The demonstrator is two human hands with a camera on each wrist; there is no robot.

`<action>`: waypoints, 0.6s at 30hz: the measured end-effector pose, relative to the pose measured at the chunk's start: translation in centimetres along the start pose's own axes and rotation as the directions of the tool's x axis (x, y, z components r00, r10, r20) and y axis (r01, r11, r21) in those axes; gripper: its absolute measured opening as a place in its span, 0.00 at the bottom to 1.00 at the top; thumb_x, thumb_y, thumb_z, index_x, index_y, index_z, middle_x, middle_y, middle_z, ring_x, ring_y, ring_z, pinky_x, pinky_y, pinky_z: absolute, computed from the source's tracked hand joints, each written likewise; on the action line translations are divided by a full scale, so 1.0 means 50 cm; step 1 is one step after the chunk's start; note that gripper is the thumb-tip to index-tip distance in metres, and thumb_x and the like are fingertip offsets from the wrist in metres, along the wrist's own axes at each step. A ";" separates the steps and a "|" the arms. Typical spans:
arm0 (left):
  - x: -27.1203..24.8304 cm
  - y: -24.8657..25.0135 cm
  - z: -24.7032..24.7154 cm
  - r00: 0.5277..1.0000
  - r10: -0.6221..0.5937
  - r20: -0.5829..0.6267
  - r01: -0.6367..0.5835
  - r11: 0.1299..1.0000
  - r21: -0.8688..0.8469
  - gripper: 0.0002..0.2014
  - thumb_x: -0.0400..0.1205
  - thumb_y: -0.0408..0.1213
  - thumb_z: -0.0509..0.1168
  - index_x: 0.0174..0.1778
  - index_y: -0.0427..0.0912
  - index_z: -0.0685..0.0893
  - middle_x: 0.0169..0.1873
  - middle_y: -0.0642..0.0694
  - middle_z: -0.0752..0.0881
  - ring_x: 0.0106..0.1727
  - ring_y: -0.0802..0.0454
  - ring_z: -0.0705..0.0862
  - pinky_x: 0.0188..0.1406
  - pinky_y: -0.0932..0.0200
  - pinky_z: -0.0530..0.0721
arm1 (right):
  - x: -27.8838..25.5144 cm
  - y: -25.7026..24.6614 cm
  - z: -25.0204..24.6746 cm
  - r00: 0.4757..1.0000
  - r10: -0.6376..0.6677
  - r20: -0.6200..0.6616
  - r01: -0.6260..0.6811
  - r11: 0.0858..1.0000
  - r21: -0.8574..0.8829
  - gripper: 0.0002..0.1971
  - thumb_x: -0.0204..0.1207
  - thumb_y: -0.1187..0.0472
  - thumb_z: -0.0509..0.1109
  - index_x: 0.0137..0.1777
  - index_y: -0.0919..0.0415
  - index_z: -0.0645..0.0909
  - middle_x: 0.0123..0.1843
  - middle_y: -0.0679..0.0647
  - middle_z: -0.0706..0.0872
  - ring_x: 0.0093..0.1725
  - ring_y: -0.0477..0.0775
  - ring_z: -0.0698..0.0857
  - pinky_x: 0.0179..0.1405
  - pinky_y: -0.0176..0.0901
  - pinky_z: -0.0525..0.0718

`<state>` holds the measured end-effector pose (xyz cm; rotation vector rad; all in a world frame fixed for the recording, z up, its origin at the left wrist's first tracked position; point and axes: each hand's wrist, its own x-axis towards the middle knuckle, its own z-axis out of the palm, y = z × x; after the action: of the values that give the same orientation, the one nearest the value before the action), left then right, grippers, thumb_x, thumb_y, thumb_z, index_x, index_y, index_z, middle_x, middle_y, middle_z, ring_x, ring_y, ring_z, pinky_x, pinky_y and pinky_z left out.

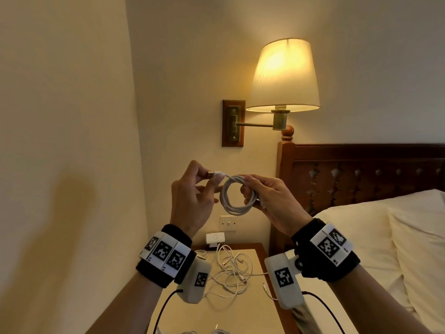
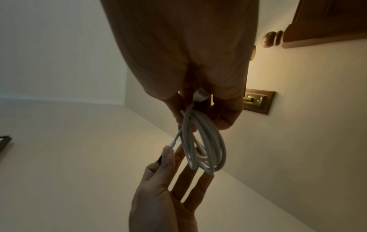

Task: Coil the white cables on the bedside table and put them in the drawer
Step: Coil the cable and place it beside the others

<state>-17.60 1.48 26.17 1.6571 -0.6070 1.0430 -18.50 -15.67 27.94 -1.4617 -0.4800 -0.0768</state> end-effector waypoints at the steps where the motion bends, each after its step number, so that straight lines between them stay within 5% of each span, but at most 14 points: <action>1: 0.001 0.000 -0.001 0.999 -0.034 -0.014 0.033 0.999 -0.028 0.15 0.77 0.49 0.66 0.46 0.41 0.75 0.47 0.44 0.90 0.40 0.56 0.91 0.26 0.55 0.89 | 0.000 0.001 0.000 1.000 -0.004 0.008 0.004 1.000 0.014 0.15 0.87 0.59 0.58 0.57 0.60 0.86 0.34 0.54 0.78 0.35 0.50 0.74 0.44 0.42 0.76; 7: -0.004 -0.005 0.001 0.976 -0.219 -0.015 0.213 0.963 -0.167 0.13 0.77 0.43 0.69 0.48 0.38 0.77 0.48 0.43 0.90 0.43 0.52 0.92 0.33 0.47 0.91 | -0.002 0.004 -0.009 1.000 0.004 0.027 -0.005 0.998 0.060 0.16 0.87 0.59 0.57 0.61 0.64 0.84 0.33 0.52 0.76 0.34 0.48 0.74 0.43 0.42 0.77; 10: 0.000 -0.021 -0.004 0.940 -0.328 0.093 0.337 0.935 -0.113 0.10 0.79 0.42 0.70 0.47 0.40 0.80 0.45 0.45 0.91 0.48 0.50 0.90 0.40 0.45 0.91 | 0.001 0.015 -0.014 0.999 0.032 0.030 -0.035 0.995 0.098 0.17 0.88 0.60 0.55 0.63 0.67 0.83 0.31 0.51 0.74 0.33 0.48 0.73 0.42 0.43 0.78; 14: 0.010 -0.028 -0.017 0.901 -0.342 0.267 0.348 0.937 0.025 0.08 0.80 0.41 0.70 0.48 0.40 0.83 0.43 0.43 0.89 0.45 0.46 0.89 0.36 0.47 0.91 | 0.003 0.027 -0.018 0.997 0.060 0.047 -0.064 0.993 0.097 0.17 0.89 0.61 0.52 0.64 0.68 0.81 0.31 0.50 0.74 0.32 0.48 0.75 0.42 0.44 0.79; 18: 0.022 -0.025 -0.023 0.814 -0.428 0.392 0.443 0.895 0.057 0.06 0.83 0.38 0.66 0.49 0.38 0.83 0.45 0.39 0.89 0.48 0.42 0.88 0.37 0.48 0.90 | 0.012 0.033 -0.011 0.994 0.072 0.077 -0.082 0.987 0.139 0.17 0.89 0.61 0.51 0.65 0.69 0.79 0.32 0.51 0.73 0.30 0.47 0.74 0.40 0.43 0.77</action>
<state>-16.44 3.10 26.58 1.8744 -0.4616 0.3583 -17.26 -15.83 26.61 -1.3451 -0.4774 0.0703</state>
